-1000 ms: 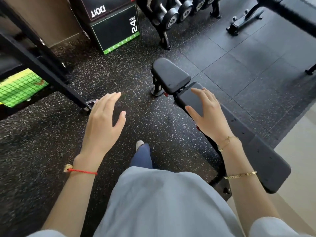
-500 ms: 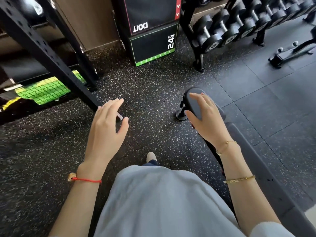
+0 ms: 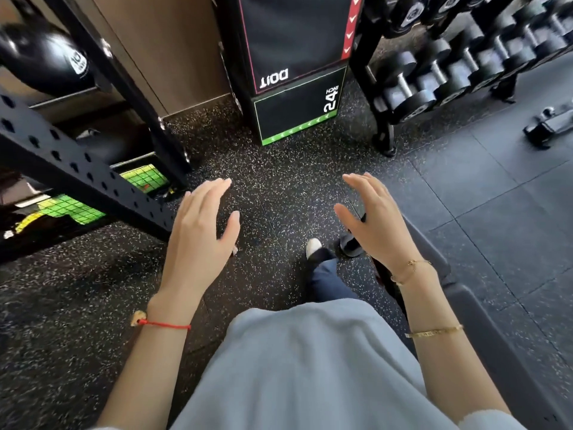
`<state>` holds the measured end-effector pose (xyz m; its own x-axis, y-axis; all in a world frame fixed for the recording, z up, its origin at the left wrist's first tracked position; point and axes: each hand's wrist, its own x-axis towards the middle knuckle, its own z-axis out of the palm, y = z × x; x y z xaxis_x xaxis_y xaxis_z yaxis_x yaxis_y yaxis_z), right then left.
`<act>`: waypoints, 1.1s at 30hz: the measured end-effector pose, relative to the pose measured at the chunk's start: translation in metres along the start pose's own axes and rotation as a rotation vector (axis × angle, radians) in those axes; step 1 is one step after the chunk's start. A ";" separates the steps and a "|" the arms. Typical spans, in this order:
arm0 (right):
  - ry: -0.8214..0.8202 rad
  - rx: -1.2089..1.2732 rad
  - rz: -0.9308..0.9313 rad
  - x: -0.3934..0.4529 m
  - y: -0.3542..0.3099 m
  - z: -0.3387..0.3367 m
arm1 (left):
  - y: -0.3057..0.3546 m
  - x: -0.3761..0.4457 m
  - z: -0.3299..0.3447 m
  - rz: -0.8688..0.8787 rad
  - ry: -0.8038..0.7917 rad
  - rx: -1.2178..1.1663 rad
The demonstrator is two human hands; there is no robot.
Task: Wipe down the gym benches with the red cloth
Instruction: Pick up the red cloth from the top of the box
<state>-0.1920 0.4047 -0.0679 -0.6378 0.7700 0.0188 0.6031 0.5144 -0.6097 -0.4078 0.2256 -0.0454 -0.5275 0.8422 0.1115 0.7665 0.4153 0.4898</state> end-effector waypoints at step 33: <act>-0.078 -0.046 -0.161 0.683 0.041 -0.022 | -0.068 0.633 0.057 -0.107 0.165 -0.037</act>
<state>-0.5923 0.9601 -0.0623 -0.7620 0.6456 0.0507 0.5101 0.6467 -0.5671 -0.7728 0.7501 -0.0569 -0.6603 0.7249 0.1963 0.6908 0.4837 0.5375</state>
